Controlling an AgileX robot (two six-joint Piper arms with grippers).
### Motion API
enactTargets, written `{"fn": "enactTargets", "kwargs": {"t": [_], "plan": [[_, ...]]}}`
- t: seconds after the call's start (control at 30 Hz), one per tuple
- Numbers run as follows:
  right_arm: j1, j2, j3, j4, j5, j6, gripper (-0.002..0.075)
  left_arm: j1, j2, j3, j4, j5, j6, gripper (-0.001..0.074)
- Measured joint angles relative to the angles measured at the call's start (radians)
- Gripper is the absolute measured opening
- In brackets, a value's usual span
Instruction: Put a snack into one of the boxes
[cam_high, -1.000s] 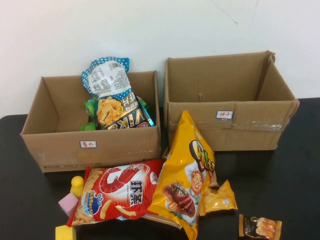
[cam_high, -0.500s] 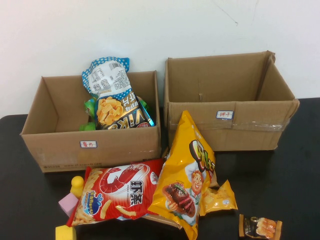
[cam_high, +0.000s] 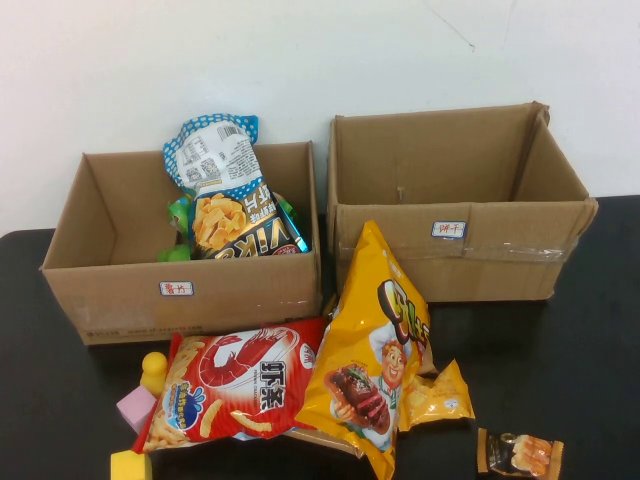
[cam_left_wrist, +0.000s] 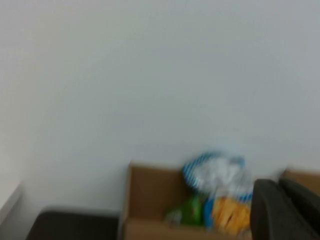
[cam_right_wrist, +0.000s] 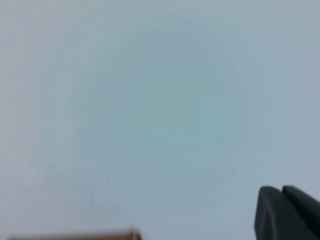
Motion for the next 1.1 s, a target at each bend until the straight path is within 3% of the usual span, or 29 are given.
{"fn": "enactTargets", "kwargs": {"t": [0.17,0.27,0.57,0.8,0.93,1.1], "plan": [[0.000,0.181,-0.081,-0.010,0.196,-0.002,-0.0001,-0.001,0.169,-0.121,-0.027,0.254,0.105,-0.0001],[0.000,0.347,-0.081,-0.013,0.262,-0.002,-0.0001,-0.001,0.312,-0.137,-0.134,0.347,0.233,-0.0001],[0.000,0.621,-0.081,0.032,0.177,0.007,-0.0001,-0.001,0.545,-0.137,-0.262,0.345,0.287,-0.0001],[0.007,0.852,-0.124,0.049,0.212,-0.130,-0.0001,-0.001,0.624,-0.137,-0.280,0.338,0.288,-0.0001],[0.073,1.007,-0.161,0.049,0.189,-0.253,-0.0001,-0.001,0.629,-0.137,-0.280,0.338,0.294,-0.0001],[0.224,1.213,-0.208,0.049,0.199,-0.355,-0.0001,-0.001,0.629,-0.137,-0.280,0.338,0.308,-0.0001]]}}
